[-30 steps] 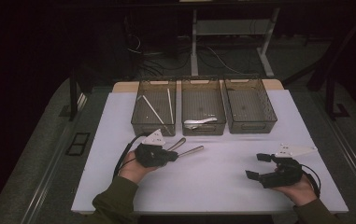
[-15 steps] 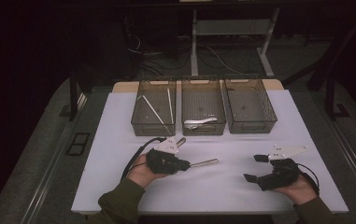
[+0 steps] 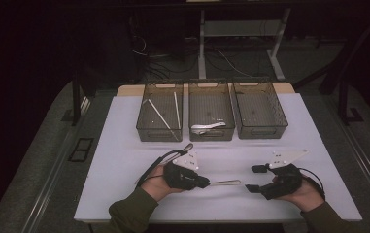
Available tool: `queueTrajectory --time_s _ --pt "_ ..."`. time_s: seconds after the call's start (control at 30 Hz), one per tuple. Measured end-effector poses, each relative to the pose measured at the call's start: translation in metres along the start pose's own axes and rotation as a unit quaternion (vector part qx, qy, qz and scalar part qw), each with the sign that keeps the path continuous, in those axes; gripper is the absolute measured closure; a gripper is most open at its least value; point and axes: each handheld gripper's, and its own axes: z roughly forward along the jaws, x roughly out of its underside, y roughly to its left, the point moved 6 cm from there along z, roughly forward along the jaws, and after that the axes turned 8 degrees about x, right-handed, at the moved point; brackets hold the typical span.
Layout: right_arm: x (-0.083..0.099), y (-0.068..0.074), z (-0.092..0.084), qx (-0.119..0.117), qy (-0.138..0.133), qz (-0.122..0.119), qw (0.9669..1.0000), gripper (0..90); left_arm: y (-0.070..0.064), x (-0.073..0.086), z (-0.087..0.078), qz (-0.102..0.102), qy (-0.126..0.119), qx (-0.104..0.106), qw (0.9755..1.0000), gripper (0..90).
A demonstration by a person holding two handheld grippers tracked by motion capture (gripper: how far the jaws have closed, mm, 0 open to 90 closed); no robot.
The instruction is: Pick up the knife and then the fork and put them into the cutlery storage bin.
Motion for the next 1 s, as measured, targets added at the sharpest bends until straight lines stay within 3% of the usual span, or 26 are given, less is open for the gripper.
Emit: queueTrajectory --time_s 0.37,0.43,0.6,0.8,0.83,0.87,0.93,1.0 --pt "-0.022 0.029 0.024 -0.055 0.027 -0.059 0.9964 37.8 -0.005 -0.006 0.006 0.016 0.011 0.014 0.9997 84.5" --pt "-0.025 0.031 0.030 -0.057 0.033 -0.088 0.9940 39.5 -0.006 -0.006 0.006 0.016 0.012 0.015 0.9997 84.5" --pt "-0.031 0.039 0.042 -0.071 0.052 -0.124 0.9885 46.3 -0.005 -0.008 0.007 0.024 0.016 0.015 0.9995 84.5" --pt "-0.037 0.046 0.056 -0.076 0.063 -0.155 0.9830 56.4 -0.005 -0.012 0.009 0.027 0.022 0.020 0.9992 84.5" --pt "-0.038 0.048 0.057 -0.076 0.067 -0.156 0.9825 57.7 -0.007 -0.012 0.010 0.020 0.022 0.023 0.9993 84.5" --pt "-0.040 0.050 0.061 -0.077 0.070 -0.166 0.9805 61.2 -0.006 -0.013 0.010 0.028 0.024 0.021 0.9991 84.5" --pt "-0.040 0.052 0.062 -0.078 0.074 -0.168 0.9798 62.9 -0.007 -0.013 0.011 0.021 0.025 0.023 0.9992 84.5" --pt "-0.041 0.054 0.064 -0.078 0.077 -0.175 0.9784 66.4 -0.006 -0.014 0.011 0.027 0.027 0.024 0.9990 84.5"
